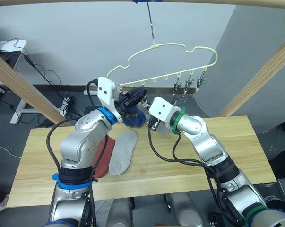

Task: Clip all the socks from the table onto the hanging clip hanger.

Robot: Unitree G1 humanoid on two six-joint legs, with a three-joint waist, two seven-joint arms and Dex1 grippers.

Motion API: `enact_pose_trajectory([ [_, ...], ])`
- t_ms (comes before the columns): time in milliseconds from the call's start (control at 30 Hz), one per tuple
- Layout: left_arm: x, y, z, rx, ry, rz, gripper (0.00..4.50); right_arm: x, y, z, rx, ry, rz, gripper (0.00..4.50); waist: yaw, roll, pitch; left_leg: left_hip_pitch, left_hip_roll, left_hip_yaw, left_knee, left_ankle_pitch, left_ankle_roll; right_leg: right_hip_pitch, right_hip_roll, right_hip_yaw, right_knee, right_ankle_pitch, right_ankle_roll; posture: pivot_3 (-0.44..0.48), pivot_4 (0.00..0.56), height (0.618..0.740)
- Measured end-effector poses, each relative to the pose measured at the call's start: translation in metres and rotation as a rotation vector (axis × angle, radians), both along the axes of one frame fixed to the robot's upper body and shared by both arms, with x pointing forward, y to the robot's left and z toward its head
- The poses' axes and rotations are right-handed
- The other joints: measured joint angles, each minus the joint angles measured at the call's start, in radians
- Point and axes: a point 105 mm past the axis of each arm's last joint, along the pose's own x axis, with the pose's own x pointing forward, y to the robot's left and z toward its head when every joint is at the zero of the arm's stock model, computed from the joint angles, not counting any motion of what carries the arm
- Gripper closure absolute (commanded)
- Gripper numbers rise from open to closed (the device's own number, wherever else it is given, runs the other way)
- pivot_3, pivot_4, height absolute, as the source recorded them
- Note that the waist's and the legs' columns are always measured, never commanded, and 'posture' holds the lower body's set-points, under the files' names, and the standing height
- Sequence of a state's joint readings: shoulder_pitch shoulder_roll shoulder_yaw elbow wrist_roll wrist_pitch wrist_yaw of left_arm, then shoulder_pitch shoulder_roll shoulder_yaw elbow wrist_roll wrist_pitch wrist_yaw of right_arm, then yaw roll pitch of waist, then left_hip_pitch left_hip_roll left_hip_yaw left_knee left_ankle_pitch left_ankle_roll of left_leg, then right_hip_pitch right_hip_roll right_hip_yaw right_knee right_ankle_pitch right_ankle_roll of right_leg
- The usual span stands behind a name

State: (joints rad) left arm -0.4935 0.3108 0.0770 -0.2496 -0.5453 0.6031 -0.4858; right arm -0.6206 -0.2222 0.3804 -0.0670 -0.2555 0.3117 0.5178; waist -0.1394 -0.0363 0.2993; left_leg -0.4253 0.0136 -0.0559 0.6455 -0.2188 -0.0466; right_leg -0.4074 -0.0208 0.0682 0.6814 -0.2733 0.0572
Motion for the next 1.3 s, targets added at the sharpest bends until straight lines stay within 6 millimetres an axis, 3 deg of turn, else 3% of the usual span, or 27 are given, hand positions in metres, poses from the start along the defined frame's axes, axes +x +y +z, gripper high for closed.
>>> enact_pose_trajectory([
  [133,0.0,0.001,-0.006,0.006,0.018,0.004,1.55,0.0,0.0,0.002,0.008,-0.004,-0.002,4.5,0.0,0.0,0.0,0.0,0.0,0.0,0.0,0.0,0.0,0.0,0.0,0.0,0.0,0.0,0.0,-0.204,0.268,0.74],
  [333,-0.001,0.004,-0.008,0.019,0.022,0.007,1.55,-0.001,0.003,0.002,0.016,0.003,0.014,4.5,0.0,0.0,0.0,0.0,0.0,0.0,0.0,0.0,0.0,0.0,0.0,0.0,0.0,0.0,0.0,-0.199,0.265,0.74],
  [433,-0.001,0.005,-0.011,0.019,0.032,0.01,1.52,-0.005,0.008,0.001,0.043,0.036,0.049,3.71,0.0,0.0,0.0,0.0,0.0,0.0,0.0,0.0,0.0,0.0,0.0,0.0,0.0,0.0,0.0,-0.197,0.264,0.74],
  [633,-0.001,0.005,-0.012,0.028,0.03,0.015,1.52,-0.007,0.009,-0.004,0.025,0.065,0.071,1.68,0.0,0.0,0.0,0.0,0.0,0.0,0.0,0.0,0.0,0.0,0.0,0.0,0.0,0.0,0.0,-0.197,0.258,0.74],
  [867,-0.008,0.01,-0.025,0.124,0.022,0.002,1.52,-0.027,-0.015,-0.032,-0.054,0.169,0.095,1.68,0.001,0.0,0.0,0.0,0.0,-0.001,0.0,0.0,0.0,0.0,-0.001,0.0,0.0,0.0,0.0,-0.186,0.252,0.74],
  [1033,-0.028,0.019,-0.037,0.313,-0.068,-0.071,1.52,-0.052,-0.053,-0.037,-0.045,0.242,0.07,1.68,0.004,0.0,0.0,0.0,0.0,-0.001,-0.001,0.0,0.0,0.0,-0.001,0.0,0.0,0.0,0.0,-0.178,0.249,0.74],
  [1133,-0.034,0.017,-0.034,0.339,-0.123,-0.111,1.52,-0.055,-0.069,-0.025,0.014,0.24,0.02,1.68,0.006,0.0,0.0,0.0,0.0,0.0,0.001,0.0,0.0,0.0,0.0,0.0,0.0,0.0,0.0,-0.183,0.246,0.74],
  [1300,-0.041,0.012,-0.017,0.316,-0.178,-0.169,1.52,-0.048,-0.074,0.017,0.26,0.214,-0.059,1.68,0.003,0.0,0.0,0.0,0.0,0.0,0.0,0.004,-0.001,0.0,0.002,0.0,0.0,0.001,-0.001,-0.177,0.239,0.74],
])
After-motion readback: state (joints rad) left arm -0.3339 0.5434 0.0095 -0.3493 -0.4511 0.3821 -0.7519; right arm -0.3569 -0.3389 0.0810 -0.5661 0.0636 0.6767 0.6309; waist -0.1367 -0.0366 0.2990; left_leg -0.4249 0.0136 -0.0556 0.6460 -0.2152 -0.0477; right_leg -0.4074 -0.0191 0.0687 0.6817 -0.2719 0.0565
